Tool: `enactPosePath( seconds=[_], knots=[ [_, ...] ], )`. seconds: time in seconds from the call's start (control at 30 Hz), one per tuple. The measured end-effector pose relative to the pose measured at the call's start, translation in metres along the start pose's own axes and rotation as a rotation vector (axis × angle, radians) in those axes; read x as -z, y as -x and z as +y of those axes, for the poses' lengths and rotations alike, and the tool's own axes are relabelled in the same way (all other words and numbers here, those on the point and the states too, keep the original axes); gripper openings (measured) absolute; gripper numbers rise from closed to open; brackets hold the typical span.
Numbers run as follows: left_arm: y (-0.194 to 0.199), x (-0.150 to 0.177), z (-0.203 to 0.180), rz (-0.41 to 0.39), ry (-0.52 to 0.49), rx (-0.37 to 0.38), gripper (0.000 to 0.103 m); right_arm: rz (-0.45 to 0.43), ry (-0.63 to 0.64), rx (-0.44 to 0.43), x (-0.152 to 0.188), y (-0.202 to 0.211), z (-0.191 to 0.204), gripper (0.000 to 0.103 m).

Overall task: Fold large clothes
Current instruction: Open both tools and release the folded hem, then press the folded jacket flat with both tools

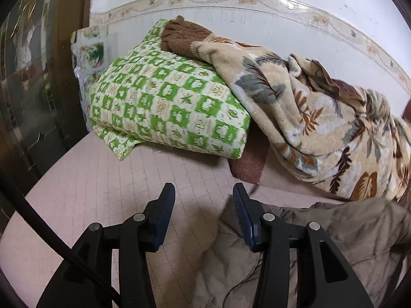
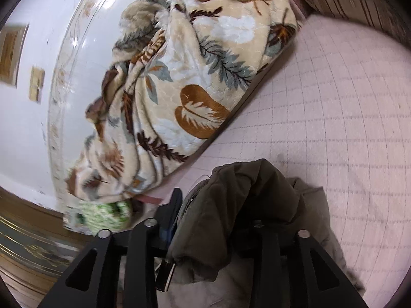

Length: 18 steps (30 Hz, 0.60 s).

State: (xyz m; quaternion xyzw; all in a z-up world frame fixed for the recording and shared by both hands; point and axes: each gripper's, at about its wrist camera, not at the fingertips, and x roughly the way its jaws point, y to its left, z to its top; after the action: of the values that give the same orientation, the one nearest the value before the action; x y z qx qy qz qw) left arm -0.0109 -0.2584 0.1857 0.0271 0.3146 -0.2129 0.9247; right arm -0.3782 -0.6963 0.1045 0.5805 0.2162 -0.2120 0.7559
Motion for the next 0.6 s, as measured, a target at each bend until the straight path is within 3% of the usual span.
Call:
enactPosePath(
  seconds=[0.2, 0.27, 0.37, 0.53, 0.6],
  knots=[
    [0.028, 0.002, -0.005, -0.030, -0.065, 0.054, 0.046, -0.019, -0.066, -0.075, -0.003, 0.028, -0.007, 0.051],
    [0.038, 0.008, -0.016, -0.038, -0.117, 0.089, 0.046, -0.058, -0.073, -0.104, -0.006, 0.043, -0.007, 0.059],
    [0.047, 0.019, -0.039, -0.023, -0.190, 0.181, 0.046, -0.107, -0.036, -0.105, -0.009, 0.062, -0.003, 0.061],
    [0.051, 0.058, -0.102, 0.047, -0.346, 0.323, 0.046, -0.055, 0.336, 0.010, 0.029, 0.053, 0.044, 0.059],
    [0.044, 0.076, -0.127, 0.093, -0.387, 0.357, 0.046, -0.062, 0.527, 0.115, 0.060, 0.038, 0.066, 0.058]
  ],
)
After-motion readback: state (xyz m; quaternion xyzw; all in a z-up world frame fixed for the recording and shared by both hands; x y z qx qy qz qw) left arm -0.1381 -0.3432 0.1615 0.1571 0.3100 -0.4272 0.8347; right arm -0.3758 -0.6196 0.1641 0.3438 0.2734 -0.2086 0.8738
